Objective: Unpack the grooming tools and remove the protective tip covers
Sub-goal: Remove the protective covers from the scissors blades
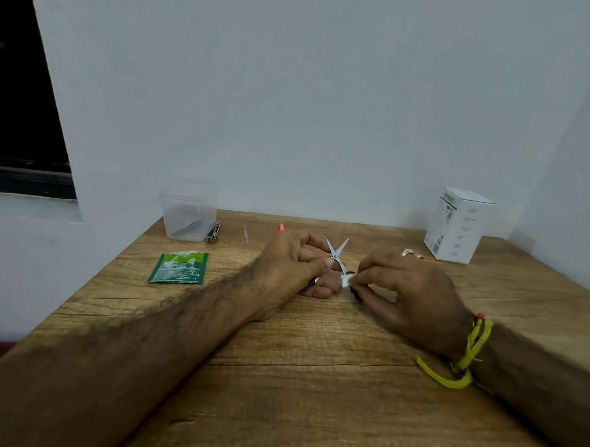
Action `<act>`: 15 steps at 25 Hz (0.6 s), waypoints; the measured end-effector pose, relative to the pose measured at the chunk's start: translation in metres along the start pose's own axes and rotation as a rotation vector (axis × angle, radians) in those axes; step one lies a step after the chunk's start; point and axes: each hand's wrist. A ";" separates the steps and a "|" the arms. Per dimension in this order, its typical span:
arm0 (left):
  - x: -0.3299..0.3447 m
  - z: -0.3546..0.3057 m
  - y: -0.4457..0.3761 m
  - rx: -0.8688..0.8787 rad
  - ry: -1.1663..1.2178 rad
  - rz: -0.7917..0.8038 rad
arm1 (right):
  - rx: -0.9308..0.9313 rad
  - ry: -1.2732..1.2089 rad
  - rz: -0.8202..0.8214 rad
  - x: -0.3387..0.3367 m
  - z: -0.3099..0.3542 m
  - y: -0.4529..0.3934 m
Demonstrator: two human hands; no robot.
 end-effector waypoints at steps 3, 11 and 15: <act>0.002 -0.001 0.001 -0.011 -0.017 -0.015 | -0.042 0.020 0.036 -0.002 0.002 0.002; 0.001 -0.003 0.002 -0.015 -0.046 -0.011 | -0.015 -0.037 0.109 -0.009 -0.002 0.007; 0.002 -0.003 0.002 -0.017 -0.042 -0.012 | 0.018 -0.072 0.127 -0.011 -0.005 0.009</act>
Point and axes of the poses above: each hand's wrist, its own y-axis away from the middle knuckle, its own x-axis out of the palm, z = x × y, and after that the axes turned 4 degrees about y, right-handed
